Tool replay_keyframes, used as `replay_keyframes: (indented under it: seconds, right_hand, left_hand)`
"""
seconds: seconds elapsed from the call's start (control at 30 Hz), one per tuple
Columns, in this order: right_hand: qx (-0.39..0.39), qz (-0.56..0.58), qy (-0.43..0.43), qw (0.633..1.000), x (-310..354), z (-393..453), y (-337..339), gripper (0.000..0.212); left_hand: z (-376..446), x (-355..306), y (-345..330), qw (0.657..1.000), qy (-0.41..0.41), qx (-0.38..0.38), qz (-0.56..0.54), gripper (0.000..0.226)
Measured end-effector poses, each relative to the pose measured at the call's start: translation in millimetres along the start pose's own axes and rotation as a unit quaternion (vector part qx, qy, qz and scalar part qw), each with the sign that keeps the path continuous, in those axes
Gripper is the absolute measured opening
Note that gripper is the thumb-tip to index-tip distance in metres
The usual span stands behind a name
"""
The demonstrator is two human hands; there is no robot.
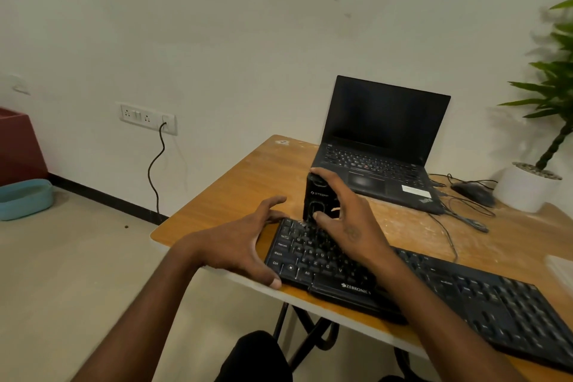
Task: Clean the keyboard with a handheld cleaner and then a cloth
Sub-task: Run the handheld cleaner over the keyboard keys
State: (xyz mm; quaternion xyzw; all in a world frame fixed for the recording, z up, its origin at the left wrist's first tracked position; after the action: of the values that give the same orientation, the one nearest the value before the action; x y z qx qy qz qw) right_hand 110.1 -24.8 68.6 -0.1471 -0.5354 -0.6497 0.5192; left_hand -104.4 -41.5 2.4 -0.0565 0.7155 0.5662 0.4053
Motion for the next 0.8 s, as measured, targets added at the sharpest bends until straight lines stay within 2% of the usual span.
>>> replay_keyframes:
  seconds: [0.2,0.43,0.67,0.8]
  right_hand:
    - [-0.027,0.016,-0.018,0.999,-5,-18,21,0.075]
    - [0.021,0.020,0.034,0.999,20,-4,-30,0.076]
    - [0.050,0.066,0.037,0.996,42,-52,-26,0.072]
    - [0.061,0.068,0.041,0.995,51,-75,-28,0.075]
  left_hand:
    - [0,0,0,1.000,-0.001,-0.009,-0.008,0.139]
    - [-2,-7,1,1.000,-0.006,-0.005,-0.015,0.139]
    - [-2,-8,2,0.999,-0.026,-0.019,0.004,0.130]
    - [-2,-7,0,0.999,-0.027,-0.022,0.000,0.133]
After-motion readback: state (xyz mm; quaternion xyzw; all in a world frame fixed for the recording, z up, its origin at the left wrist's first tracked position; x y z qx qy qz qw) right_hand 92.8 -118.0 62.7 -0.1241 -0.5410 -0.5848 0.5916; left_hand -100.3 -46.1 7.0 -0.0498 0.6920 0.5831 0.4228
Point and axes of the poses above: each hand's wrist, its own z-axis towards the middle knuckle, its own y-axis out of the back of the hand, x = y × z, the point moved 4 cm from there along z, towards the middle knuckle, and after that the axes turned 9 degrees about z, right-handed, at the moved point
